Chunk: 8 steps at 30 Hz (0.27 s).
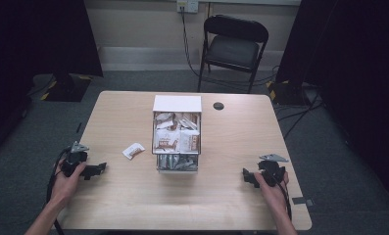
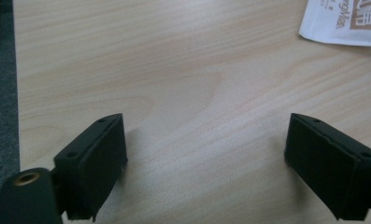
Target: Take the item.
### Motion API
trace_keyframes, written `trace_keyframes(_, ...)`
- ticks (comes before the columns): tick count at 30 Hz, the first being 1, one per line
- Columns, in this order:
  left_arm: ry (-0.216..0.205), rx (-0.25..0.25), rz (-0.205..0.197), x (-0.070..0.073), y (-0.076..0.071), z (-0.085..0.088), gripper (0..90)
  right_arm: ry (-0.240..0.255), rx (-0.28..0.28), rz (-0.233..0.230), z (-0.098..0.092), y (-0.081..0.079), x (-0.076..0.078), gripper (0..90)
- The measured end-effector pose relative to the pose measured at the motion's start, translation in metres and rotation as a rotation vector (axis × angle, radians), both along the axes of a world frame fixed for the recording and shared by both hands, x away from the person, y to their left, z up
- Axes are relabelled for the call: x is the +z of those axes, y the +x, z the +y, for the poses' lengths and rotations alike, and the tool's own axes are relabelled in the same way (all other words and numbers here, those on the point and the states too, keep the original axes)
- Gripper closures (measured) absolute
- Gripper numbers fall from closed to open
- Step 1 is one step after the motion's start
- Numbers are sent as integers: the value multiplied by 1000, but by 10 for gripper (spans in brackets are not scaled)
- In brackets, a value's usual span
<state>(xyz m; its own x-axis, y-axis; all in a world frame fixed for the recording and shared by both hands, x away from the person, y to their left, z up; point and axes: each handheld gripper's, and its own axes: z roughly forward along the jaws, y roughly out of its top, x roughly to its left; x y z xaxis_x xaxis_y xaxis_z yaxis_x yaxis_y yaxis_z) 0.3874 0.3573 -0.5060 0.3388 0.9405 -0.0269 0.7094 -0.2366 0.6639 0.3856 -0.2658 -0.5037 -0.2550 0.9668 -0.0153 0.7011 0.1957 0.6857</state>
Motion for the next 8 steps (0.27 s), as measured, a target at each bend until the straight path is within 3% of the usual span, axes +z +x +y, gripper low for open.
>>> trace_keyframes(4,-16,11,-45,-7,-1,-1,30,0,-1,1,0,0,0,0)
trace_keyframes(8,-11,16,-40,-7,-2,-1,2,0,-1,0,0,0,0,0)
